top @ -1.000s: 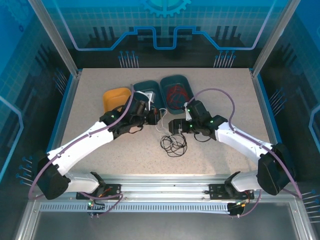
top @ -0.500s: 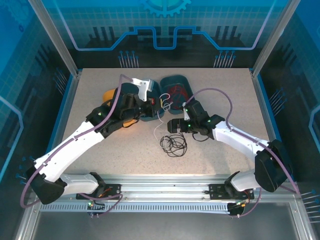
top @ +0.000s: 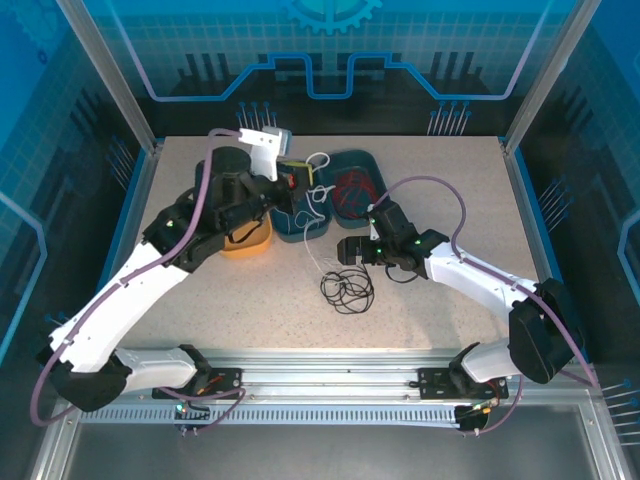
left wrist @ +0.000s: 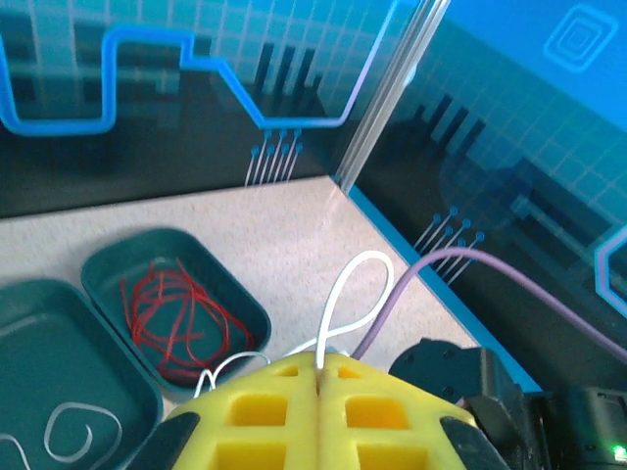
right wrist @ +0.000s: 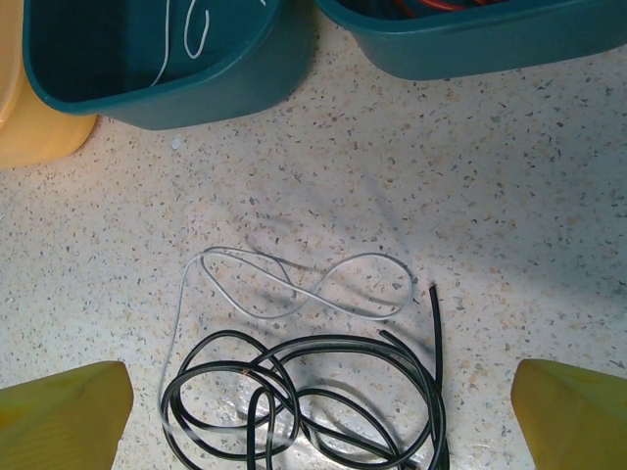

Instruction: Untangle the cables

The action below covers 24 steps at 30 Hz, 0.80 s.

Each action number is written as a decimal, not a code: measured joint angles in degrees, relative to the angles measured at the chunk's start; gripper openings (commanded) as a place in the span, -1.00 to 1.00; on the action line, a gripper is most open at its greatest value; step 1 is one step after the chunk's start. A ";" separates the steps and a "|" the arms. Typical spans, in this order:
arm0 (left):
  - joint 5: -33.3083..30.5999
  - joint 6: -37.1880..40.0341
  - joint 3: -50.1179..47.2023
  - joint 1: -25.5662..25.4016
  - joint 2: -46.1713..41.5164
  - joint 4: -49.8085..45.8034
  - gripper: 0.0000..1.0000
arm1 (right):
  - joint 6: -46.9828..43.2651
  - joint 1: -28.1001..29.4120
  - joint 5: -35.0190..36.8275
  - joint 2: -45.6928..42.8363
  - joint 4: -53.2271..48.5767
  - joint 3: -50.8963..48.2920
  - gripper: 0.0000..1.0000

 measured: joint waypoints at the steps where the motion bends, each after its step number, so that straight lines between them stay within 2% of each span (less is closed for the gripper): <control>1: -0.31 0.44 0.55 0.00 -0.42 0.00 -1.00 | 0.00 0.00 0.00 0.00 0.00 0.00 0.99; 13: -3.52 6.03 4.37 1.25 -2.21 0.81 -1.00 | 0.00 0.00 0.44 -0.24 -0.66 0.02 0.99; 24: -2.16 5.42 4.79 10.71 4.87 1.44 -1.00 | 0.44 -0.02 3.13 -4.33 -1.46 -0.17 0.99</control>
